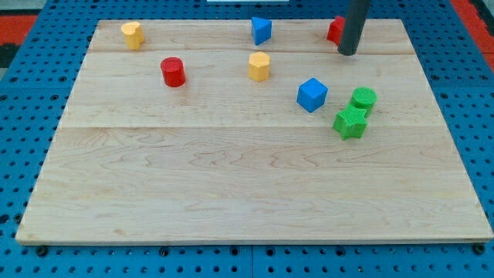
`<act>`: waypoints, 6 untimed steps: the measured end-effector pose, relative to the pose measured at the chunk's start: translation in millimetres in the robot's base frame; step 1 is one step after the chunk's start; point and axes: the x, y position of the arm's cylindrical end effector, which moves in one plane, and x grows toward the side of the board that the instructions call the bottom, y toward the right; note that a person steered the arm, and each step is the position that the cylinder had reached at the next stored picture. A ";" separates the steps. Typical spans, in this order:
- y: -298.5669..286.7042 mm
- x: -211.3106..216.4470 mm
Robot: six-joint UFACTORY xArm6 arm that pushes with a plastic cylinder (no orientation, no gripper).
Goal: Place the red star parallel to blue triangle
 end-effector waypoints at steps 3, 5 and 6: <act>-18.5 0.0; -47.9 -0.6; -61.5 11.8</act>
